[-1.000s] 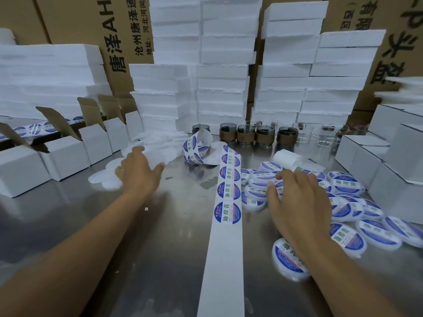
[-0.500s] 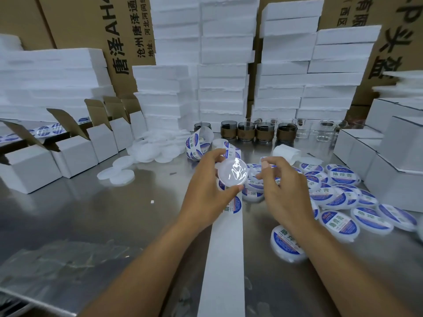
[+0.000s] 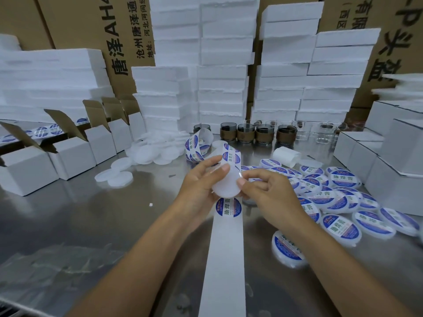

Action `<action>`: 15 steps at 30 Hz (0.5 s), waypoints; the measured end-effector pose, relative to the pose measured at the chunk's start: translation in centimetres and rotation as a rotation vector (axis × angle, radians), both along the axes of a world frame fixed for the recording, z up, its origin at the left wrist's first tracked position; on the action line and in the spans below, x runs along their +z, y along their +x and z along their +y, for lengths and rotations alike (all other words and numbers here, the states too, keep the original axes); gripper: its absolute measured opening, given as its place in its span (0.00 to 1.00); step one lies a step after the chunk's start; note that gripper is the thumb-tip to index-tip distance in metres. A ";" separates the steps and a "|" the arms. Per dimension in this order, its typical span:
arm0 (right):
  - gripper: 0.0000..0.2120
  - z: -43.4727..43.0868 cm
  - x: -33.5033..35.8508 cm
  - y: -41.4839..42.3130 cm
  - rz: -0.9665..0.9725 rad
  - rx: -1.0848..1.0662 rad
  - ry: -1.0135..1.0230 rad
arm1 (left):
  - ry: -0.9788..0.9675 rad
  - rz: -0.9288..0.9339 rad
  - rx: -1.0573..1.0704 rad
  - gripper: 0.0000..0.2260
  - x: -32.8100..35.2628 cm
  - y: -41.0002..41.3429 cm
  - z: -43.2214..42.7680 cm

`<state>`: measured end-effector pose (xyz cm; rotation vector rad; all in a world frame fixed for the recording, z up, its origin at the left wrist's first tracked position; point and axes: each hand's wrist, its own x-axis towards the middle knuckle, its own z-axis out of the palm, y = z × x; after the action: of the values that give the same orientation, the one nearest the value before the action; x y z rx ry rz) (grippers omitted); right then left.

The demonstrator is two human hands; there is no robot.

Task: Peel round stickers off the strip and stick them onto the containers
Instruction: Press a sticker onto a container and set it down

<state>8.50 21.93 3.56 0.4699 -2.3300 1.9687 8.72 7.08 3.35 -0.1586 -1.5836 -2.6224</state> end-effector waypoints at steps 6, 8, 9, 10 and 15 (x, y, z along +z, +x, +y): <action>0.04 -0.6 -0.2 0.5 0.072 -0.014 0.027 | -0.027 0.009 -0.085 0.11 -0.3 0.0 0.1; 0.05 -0.2 -0.5 0.3 0.210 -0.159 0.221 | 0.001 -0.012 -0.043 0.11 -0.4 -0.2 -0.3; 0.06 0.0 -0.7 0.3 0.292 -0.220 0.374 | 0.010 -0.028 -0.020 0.12 -0.4 -0.3 -0.4; 0.07 0.1 -0.9 0.3 0.363 -0.256 0.522 | 0.019 -0.043 0.003 0.12 -0.5 -0.4 -0.5; 0.24 -0.5 -1.8 0.4 0.432 -0.232 0.901 | 0.094 -0.088 0.084 0.05 -0.6 -0.6 -0.8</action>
<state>8.89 21.46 1.79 0.5429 -2.6589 0.5524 8.08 6.25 2.78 0.0287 -1.4544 -2.6659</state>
